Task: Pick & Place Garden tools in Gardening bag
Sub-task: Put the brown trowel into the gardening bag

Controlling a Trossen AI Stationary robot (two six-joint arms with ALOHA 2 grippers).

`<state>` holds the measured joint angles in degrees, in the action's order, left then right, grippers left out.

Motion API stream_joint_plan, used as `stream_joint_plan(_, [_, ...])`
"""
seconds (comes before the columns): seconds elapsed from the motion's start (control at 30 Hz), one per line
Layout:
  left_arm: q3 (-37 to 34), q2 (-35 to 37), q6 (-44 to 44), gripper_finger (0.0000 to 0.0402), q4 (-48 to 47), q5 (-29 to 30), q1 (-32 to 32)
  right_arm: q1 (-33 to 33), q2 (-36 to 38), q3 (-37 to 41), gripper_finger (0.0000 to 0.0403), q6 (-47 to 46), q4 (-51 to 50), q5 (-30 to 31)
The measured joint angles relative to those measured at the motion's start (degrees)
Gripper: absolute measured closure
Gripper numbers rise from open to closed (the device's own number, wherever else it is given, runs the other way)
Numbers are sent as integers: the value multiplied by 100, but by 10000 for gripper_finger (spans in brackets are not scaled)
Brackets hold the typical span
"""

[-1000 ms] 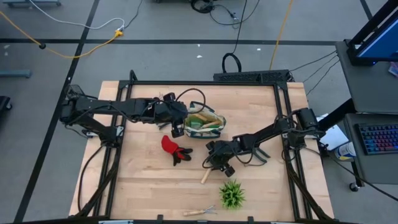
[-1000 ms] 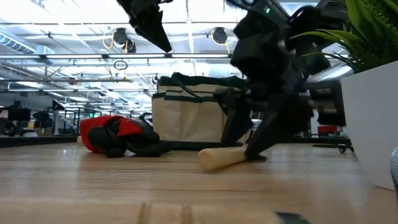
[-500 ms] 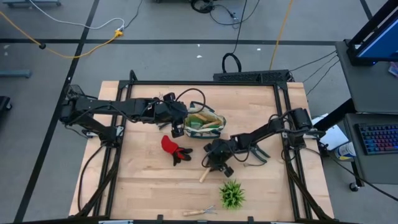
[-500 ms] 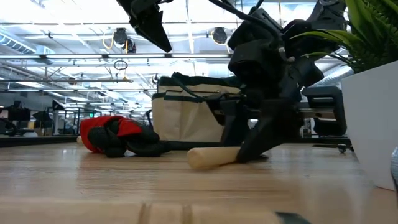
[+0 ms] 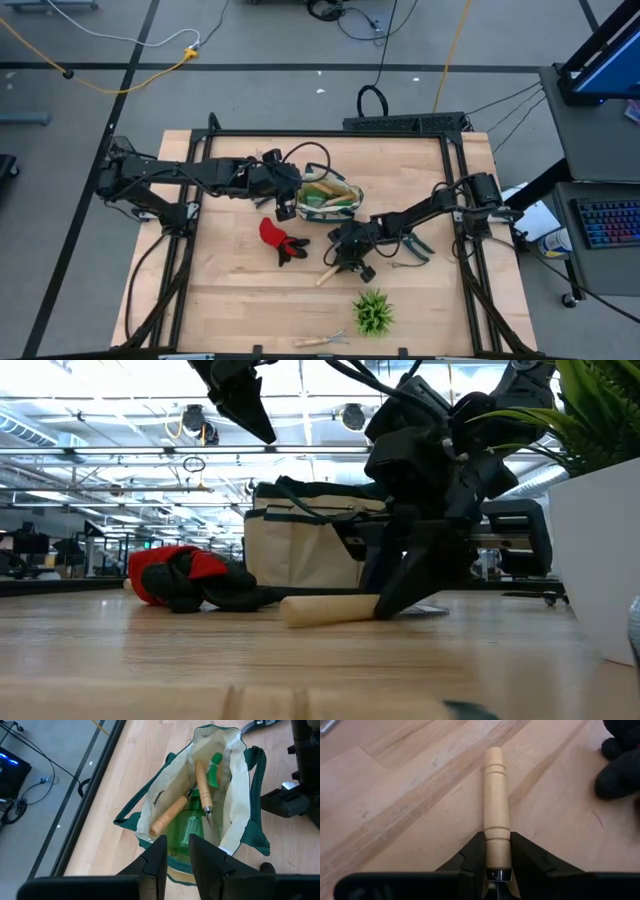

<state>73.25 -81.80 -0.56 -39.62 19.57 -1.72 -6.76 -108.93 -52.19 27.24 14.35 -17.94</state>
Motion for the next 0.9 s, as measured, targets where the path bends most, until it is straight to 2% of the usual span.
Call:
stream_joint_plan(0.33, [-2, 0, -129, 316, -17, -3, 0, 1, 718, 9, 339, -257, -24, 406])
stream_joint_plan(0.5, [-2, 0, -149, 316, -20, -4, 0, -4, 1191, 11, 329, -374, -121, 346])
stream_joint_plan(0.7, [-2, 0, -149, 316, -24, -10, -1, -4, 1795, 11, 338, -636, -106, 341])
stream_joint_plan(0.9, [-2, 0, -128, 316, -37, -20, 0, -4, 2388, 7, 330, -436, -108, 1169])
